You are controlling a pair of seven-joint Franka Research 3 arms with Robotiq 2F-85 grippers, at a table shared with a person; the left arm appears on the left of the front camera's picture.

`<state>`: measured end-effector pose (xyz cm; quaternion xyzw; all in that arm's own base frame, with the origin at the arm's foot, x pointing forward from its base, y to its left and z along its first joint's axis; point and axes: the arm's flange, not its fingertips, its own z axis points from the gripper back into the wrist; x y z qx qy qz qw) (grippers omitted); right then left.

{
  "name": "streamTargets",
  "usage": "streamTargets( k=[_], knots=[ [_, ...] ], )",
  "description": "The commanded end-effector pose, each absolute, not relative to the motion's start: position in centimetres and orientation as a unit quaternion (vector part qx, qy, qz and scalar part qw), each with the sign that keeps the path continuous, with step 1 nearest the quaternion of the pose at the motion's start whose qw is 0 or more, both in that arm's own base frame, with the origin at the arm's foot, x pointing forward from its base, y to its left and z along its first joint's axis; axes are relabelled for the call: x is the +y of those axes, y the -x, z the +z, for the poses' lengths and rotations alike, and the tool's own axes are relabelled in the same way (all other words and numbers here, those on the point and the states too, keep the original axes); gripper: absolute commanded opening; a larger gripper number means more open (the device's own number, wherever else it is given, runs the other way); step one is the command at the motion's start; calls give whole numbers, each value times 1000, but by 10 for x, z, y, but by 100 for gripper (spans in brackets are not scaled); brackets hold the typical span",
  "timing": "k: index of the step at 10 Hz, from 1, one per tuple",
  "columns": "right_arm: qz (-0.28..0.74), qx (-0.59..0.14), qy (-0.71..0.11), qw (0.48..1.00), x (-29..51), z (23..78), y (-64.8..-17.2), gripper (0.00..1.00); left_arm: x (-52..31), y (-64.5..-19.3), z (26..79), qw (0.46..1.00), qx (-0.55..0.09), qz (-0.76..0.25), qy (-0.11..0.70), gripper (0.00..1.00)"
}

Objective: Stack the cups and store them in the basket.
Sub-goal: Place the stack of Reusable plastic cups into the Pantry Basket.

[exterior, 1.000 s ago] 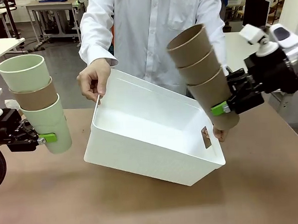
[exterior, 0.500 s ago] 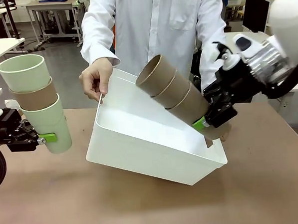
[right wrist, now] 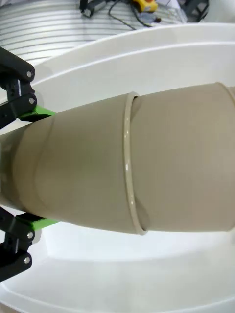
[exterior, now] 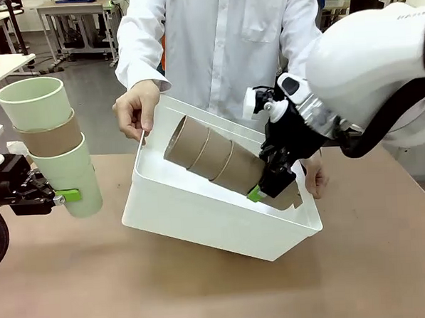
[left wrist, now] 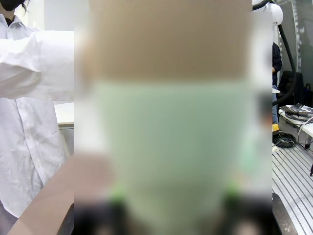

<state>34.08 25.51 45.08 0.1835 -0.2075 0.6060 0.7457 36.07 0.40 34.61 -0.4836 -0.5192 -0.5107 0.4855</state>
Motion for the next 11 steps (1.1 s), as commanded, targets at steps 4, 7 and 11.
streamTargets(
  k=[4,7,11],
  knots=[
    [609,-197,-161,751,272,422,-342,86,4,-359,351,481,-522,-512,484,85],
    [609,-189,-174,750,274,409,-349,86,4,-359,351,481,-522,-512,484,85],
    [623,-186,-177,739,288,385,-359,86,4,-359,351,481,-522,-512,484,85]
  ],
)
